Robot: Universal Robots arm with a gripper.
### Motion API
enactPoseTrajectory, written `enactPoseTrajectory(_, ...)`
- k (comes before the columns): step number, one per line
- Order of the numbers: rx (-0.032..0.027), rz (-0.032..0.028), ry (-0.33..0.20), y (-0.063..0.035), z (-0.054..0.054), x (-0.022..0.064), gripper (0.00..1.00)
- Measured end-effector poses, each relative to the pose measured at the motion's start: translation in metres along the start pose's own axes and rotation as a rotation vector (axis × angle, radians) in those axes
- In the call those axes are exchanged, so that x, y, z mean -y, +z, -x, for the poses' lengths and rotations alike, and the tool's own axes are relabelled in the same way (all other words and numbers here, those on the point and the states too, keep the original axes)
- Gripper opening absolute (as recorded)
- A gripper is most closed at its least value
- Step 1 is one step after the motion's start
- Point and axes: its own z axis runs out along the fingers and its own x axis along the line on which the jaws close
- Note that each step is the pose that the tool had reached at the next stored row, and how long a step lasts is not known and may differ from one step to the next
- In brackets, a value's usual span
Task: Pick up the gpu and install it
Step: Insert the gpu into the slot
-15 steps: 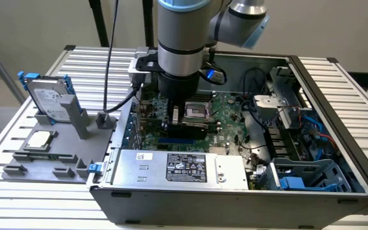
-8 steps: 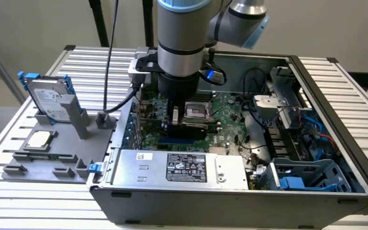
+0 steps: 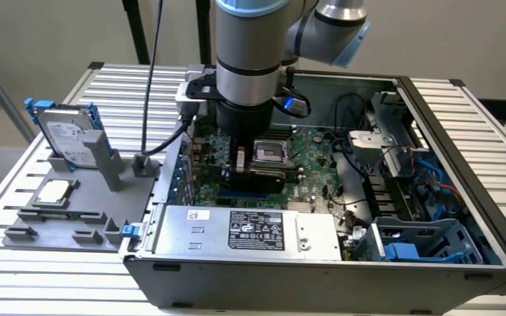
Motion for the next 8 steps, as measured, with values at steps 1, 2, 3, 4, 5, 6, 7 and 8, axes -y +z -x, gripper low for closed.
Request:
enactPoseTrajectory(1, -0.0012, -0.0001, 0.000, 0.0001, 0.0000, -0.0001, 0.27)
enactPoseTrajectory(2, -0.0025, -0.0002, 0.000, 0.0002, 0.0000, -0.0002, 0.27)
enactPoseTrajectory(3, -0.0036, -0.0002, -0.001, 0.0003, 0.0000, -0.0003, 0.27)
enactPoseTrajectory(4, -0.0043, -0.0001, -0.001, 0.0003, 0.0000, -0.0003, 0.27)
enactPoseTrajectory(5, -0.0046, -0.0002, -0.002, 0.0004, 0.0000, -0.0003, 0.27)
enactPoseTrajectory(6, -0.0045, -0.0003, -0.003, 0.0006, 0.0002, -0.0004, 0.27)
enactPoseTrajectory(7, -0.0047, -0.0002, -0.004, 0.0006, 0.0005, -0.0005, 0.27)
enactPoseTrajectory(8, -0.0048, -0.0002, -0.004, 0.0006, 0.0009, -0.0006, 0.27)
